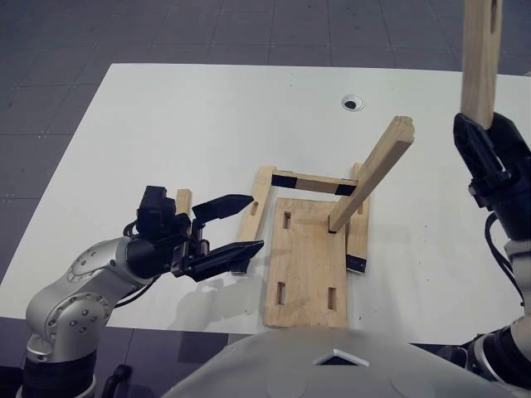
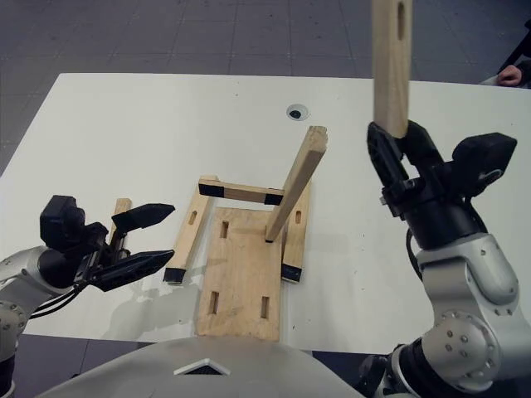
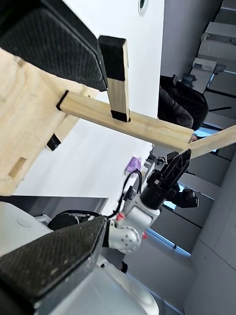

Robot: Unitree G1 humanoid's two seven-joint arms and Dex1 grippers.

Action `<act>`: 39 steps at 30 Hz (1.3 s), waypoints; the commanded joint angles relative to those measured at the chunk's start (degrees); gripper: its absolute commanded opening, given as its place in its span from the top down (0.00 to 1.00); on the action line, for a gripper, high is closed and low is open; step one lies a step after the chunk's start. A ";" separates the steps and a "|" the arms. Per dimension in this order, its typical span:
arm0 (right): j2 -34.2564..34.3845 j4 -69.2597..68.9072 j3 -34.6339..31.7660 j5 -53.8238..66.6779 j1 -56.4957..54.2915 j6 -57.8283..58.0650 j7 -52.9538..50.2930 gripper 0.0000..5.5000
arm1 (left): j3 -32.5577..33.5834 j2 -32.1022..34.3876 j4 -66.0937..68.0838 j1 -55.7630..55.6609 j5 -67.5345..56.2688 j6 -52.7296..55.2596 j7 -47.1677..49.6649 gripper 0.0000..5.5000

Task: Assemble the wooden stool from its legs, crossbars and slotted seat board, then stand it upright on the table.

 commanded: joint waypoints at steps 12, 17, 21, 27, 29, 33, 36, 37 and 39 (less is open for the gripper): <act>-24.45 -2.60 14.11 19.31 23.82 -24.77 23.36 0.62 | -1.38 -2.06 -2.72 -3.25 -4.79 0.58 2.61 0.14; -27.00 -2.60 27.93 10.46 23.62 -30.74 21.79 0.62 | -3.05 -3.88 -6.90 -4.23 -6.84 -1.05 0.45 0.14; -28.48 -2.59 35.55 5.36 22.10 -33.13 19.68 0.62 | -6.36 -5.57 -8.27 -6.67 -6.87 -1.61 0.78 0.14; -29.58 -2.56 42.75 1.67 19.06 -34.18 16.13 0.62 | -8.77 -7.16 -8.73 -7.95 -6.08 -2.68 1.81 0.14; -29.55 -2.55 44.88 0.66 18.00 -34.16 15.06 0.62 | -9.45 -7.71 -8.75 -8.66 -6.27 -3.06 2.41 0.14; -29.82 -2.55 46.95 0.24 16.62 -34.40 13.52 0.62 | -10.49 -9.30 -8.21 -9.64 -4.64 -4.17 4.33 0.14; -29.93 -2.58 47.71 0.26 16.10 -34.32 12.78 0.62 | -11.07 -10.66 -7.80 -9.87 -4.51 -4.83 5.92 0.17; -29.94 -2.59 47.93 0.25 16.01 -34.33 12.62 0.62 | -11.20 -11.16 -7.53 -10.09 -4.81 -5.01 6.67 0.20; -29.95 -2.59 48.32 0.28 15.89 -34.49 12.43 0.62 | -11.29 -11.59 -7.30 -10.34 -5.52 -5.16 7.31 0.26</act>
